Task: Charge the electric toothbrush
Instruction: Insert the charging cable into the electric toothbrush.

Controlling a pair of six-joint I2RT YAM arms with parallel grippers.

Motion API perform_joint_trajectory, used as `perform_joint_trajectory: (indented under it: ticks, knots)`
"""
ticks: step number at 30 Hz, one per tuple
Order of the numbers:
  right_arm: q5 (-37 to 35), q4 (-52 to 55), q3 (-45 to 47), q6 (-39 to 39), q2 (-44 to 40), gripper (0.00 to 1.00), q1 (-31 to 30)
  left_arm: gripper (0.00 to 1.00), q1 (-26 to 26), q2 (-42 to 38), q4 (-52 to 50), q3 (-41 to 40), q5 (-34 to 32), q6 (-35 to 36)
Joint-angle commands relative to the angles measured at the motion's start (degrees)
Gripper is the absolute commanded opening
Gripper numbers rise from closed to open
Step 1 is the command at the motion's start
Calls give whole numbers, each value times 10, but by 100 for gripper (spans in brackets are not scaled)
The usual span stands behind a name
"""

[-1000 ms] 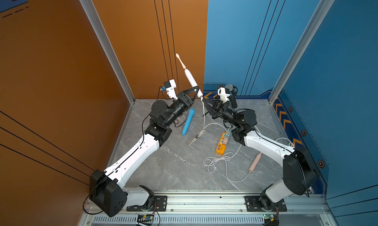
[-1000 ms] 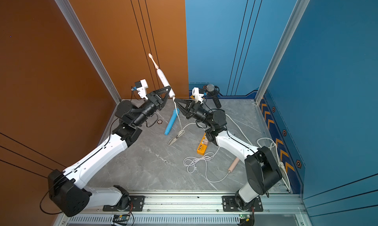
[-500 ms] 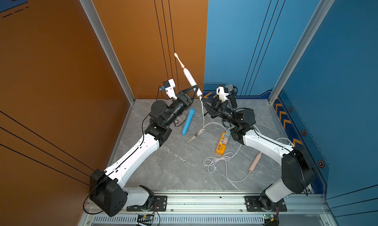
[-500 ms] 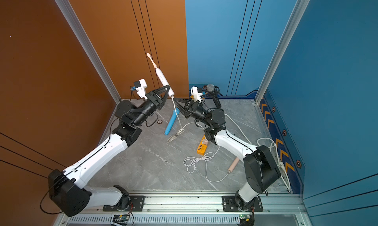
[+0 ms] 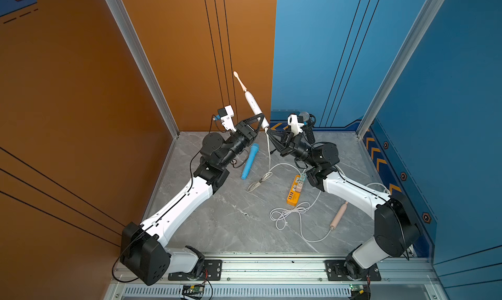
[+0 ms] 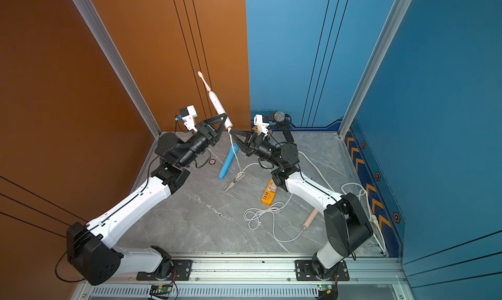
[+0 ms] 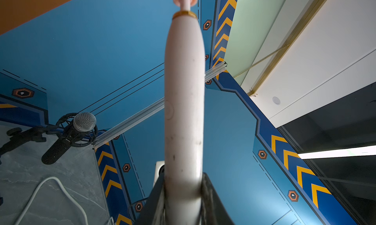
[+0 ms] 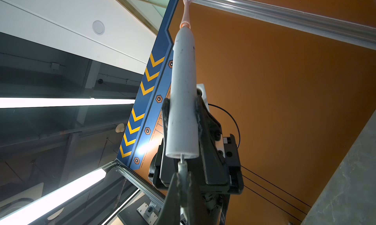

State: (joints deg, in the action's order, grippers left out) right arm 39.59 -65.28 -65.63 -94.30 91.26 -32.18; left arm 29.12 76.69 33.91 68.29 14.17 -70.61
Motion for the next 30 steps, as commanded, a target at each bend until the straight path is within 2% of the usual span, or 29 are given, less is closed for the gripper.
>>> perform_joint_trajectory:
  ticks: [1,4,10,14,17,20,24,30]
  knots:
    - [20,1,-26,17,-11,0,9,0,1,2,11,7,51,-1]
    - [14,-38,-14,-16,-9,0,29,0,-3,-4,11,3,85,-1]
    - [32,-115,-54,-76,21,0,31,0,2,-2,11,-5,148,-8]
    - [54,-96,-67,-62,12,0,32,0,-1,-7,10,-15,174,-14]
    - [41,-78,-56,-45,-2,0,41,0,0,-9,-4,-15,194,-11]
    - [28,-83,-57,-48,-5,0,46,0,12,-21,-64,-8,212,24]
    - [19,-99,-77,-51,1,0,47,0,41,-36,-209,21,222,107]
    - [-14,-130,-97,-54,9,0,51,0,72,-38,-241,18,238,120]
